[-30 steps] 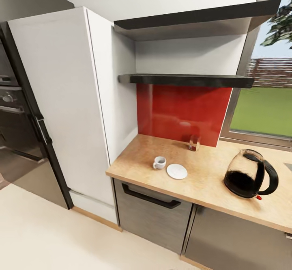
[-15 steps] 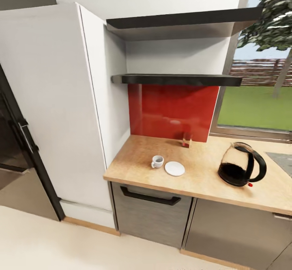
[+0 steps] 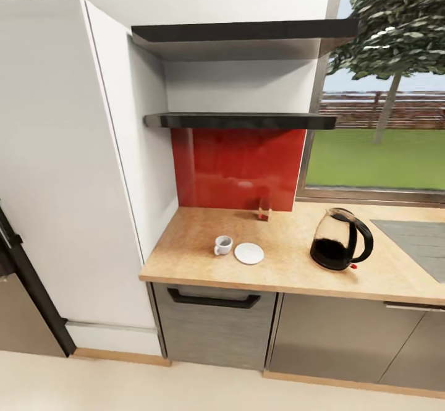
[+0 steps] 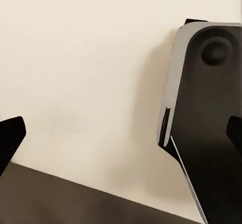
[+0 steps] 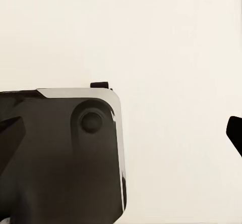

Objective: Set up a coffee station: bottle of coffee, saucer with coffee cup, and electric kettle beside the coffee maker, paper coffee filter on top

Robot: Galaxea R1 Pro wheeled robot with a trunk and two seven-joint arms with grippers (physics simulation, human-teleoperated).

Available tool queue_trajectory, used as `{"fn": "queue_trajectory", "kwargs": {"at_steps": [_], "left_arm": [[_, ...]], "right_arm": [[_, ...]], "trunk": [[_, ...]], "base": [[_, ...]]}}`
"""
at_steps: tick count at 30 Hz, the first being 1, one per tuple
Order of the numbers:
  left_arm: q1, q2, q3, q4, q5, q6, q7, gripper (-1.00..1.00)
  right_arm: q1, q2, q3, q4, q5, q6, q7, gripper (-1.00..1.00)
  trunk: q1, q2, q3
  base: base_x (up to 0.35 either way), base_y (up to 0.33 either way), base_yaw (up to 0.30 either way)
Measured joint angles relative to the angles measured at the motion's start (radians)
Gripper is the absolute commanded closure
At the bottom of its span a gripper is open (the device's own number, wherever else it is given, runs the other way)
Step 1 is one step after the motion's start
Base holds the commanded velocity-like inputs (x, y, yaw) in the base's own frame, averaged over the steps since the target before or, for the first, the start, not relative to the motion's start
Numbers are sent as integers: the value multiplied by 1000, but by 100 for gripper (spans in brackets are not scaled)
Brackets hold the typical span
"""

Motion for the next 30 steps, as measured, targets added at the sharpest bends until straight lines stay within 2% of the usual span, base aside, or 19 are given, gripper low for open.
{"fn": "queue_trajectory", "kwargs": {"at_steps": [16,21,25,30], "left_arm": [[0,-1,-1,0,-3,0,0,-100],[0,3,-2,-3,-3,0,0,-100],[0,6,-3,-7,-7,0,-1,-100],[-3,1,-8,-9,-9,1,-4,-100]], "right_arm": [[0,0,0,0,0,0,-1,-100],[0,2,1,0,0,0,-1,-100],[0,30,3,-1,5,-4,0,-100],[0,33,1,-3,5,-6,-3,-100]], "trunk": [[0,0,0],[0,0,0],[0,0,0],[0,0,0]], "base": [[0,0,-258],[0,0,-52],[0,183,-5],[0,213,0]]}}
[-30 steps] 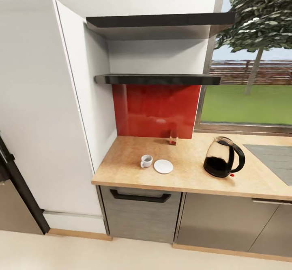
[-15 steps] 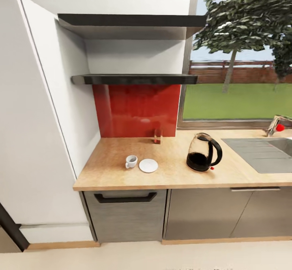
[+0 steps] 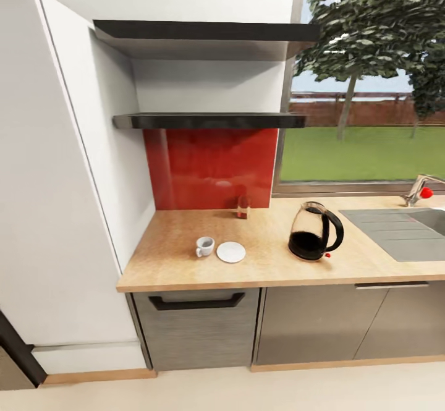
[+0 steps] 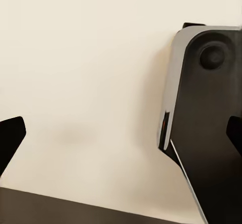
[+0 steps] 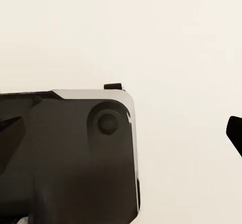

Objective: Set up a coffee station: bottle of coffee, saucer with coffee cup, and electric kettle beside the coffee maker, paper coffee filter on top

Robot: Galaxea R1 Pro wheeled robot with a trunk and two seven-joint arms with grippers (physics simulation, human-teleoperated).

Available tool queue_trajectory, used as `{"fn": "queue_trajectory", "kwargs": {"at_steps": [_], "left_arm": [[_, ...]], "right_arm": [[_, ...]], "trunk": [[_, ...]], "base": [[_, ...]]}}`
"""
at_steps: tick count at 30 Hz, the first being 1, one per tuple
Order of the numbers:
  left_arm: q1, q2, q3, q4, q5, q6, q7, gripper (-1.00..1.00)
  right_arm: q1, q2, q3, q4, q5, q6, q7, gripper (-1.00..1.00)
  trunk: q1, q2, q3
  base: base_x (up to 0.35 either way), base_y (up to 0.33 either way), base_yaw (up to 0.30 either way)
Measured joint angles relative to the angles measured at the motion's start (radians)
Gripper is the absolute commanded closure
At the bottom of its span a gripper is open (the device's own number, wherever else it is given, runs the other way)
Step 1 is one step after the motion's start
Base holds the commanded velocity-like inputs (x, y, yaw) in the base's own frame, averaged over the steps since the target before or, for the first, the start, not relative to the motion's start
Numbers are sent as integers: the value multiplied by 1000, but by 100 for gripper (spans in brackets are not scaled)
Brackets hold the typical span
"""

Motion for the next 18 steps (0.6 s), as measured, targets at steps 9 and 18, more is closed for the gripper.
{"fn": "queue_trajectory", "kwargs": {"at_steps": [9,18], "left_arm": [[-108,-61,-46,-8,-174,-92,-19,-100],[-398,-103,-122,-159,-169,-71,-418,-100]], "right_arm": [[0,-1,-5,-5,-4,0,-2,-100],[0,-5,0,-3,0,0,-1,-100]], "trunk": [[0,0,1],[0,0,1]], "base": [[0,20,-45],[0,0,0]]}}
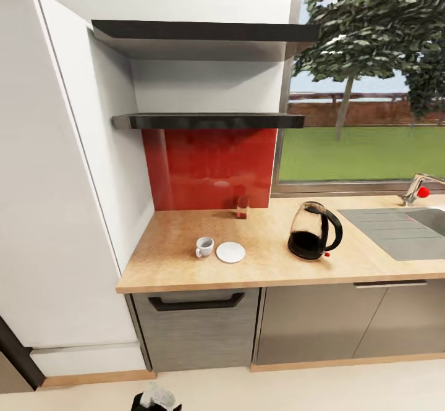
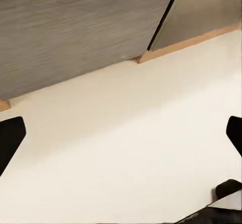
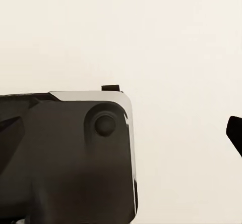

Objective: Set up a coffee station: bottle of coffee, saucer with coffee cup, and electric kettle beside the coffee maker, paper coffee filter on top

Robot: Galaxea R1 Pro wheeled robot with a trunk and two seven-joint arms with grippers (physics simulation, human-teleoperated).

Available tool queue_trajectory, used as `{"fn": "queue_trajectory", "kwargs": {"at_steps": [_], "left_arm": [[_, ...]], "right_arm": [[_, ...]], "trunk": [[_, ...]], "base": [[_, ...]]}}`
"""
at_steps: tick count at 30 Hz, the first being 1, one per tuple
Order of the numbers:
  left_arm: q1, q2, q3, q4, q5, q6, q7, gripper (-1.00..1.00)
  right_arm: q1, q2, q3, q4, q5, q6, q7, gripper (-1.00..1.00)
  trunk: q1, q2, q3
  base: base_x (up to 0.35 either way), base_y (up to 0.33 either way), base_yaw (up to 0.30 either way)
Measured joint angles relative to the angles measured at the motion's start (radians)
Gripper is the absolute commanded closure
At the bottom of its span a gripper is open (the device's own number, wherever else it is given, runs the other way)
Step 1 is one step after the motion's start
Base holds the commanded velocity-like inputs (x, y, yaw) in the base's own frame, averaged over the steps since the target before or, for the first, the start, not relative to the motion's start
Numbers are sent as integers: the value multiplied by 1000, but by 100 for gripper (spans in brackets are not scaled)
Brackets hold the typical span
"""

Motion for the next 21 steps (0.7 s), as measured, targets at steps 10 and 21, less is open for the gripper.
{"fn": "queue_trajectory", "kwargs": {"at_steps": [10,21], "left_arm": [[-136,12,-3,-123,93,159,-384,-100],[-233,37,4,-298,172,393,-580,-100]], "right_arm": [[0,-12,0,-76,14,0,7,-100],[0,-5,1,-412,68,9,255,-100]], "trunk": [[0,0,0],[0,0,0]], "base": [[0,0,0],[0,0,0]]}}
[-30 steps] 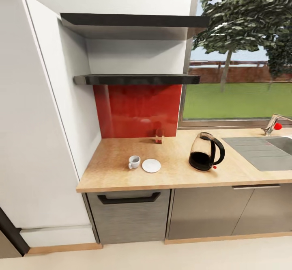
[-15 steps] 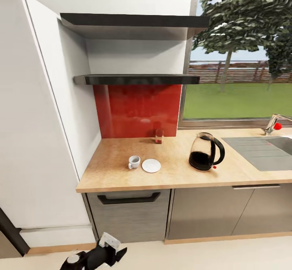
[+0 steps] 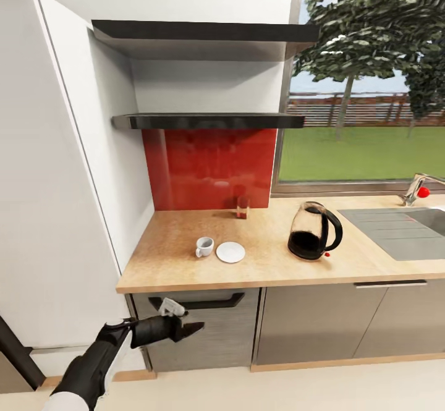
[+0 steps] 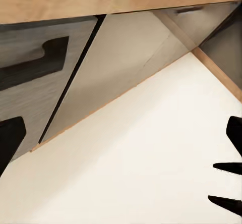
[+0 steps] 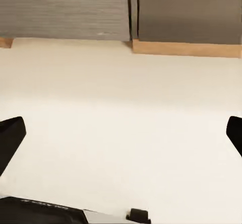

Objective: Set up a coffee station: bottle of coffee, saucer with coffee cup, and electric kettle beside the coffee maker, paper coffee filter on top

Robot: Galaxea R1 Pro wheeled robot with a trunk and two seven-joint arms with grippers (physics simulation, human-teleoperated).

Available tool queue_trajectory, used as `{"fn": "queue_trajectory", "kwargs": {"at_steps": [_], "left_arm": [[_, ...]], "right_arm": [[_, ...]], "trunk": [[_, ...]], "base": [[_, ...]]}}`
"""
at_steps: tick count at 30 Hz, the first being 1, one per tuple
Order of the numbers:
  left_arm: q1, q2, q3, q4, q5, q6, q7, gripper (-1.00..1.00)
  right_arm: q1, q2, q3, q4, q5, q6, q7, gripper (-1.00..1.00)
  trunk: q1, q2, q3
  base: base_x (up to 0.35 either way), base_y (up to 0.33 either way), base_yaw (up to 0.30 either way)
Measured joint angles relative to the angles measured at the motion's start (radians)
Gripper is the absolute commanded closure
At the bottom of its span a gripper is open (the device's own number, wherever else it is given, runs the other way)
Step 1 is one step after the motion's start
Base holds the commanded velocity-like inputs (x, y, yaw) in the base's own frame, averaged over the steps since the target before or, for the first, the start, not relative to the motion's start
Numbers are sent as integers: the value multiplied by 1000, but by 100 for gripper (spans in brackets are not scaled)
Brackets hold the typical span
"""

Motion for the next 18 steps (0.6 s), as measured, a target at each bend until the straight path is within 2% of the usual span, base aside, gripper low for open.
{"fn": "queue_trajectory", "kwargs": {"at_steps": [1,2,3,4,5,7,9,10,13,14,15,18], "left_arm": [[-4,11,5,-29,6,37,-9,-100],[-7,32,20,-71,14,84,-22,-100],[-8,46,33,-97,20,106,-31,-100],[-10,87,82,-150,29,143,-58,-100],[-10,107,100,-165,31,159,-67,-100],[-10,134,126,-182,33,188,-80,-100],[-11,175,163,-209,34,235,-105,-100],[-15,203,193,-237,35,261,-130,-100],[-21,220,213,-252,35,274,-143,-100],[-21,222,216,-254,36,278,-145,-100],[-21,223,218,-256,36,295,-147,-100],[-21,222,218,-257,37,312,-147,-100]], "right_arm": [[0,0,-1,-47,1,4,56,-100],[0,0,-3,-119,-1,20,113,-100],[0,1,-4,-165,-1,38,136,-100],[0,1,-5,-285,-3,137,166,-100],[0,2,-6,-350,-3,175,171,-100],[0,3,-6,-408,-2,220,175,-100],[0,4,-6,-479,-3,266,178,-100],[0,5,-6,-533,-3,282,179,-100],[0,9,-5,-619,-4,298,179,-100],[-1,21,-5,-670,-5,324,178,-100],[-4,49,-4,-757,-6,402,176,-100],[-31,79,-3,-856,-5,511,176,-100]], "trunk": [[0,0,0],[0,0,0],[0,0,0],[0,0,0],[0,0,0],[0,0,0],[0,0,0],[0,0,0],[0,0,0],[0,0,0],[0,0,0],[0,0,0]], "base": [[0,0,0],[0,0,0],[0,0,0],[0,0,0],[0,0,0],[0,0,0],[0,0,0],[0,0,0],[0,0,0],[0,0,0],[0,0,0],[0,0,0]]}}
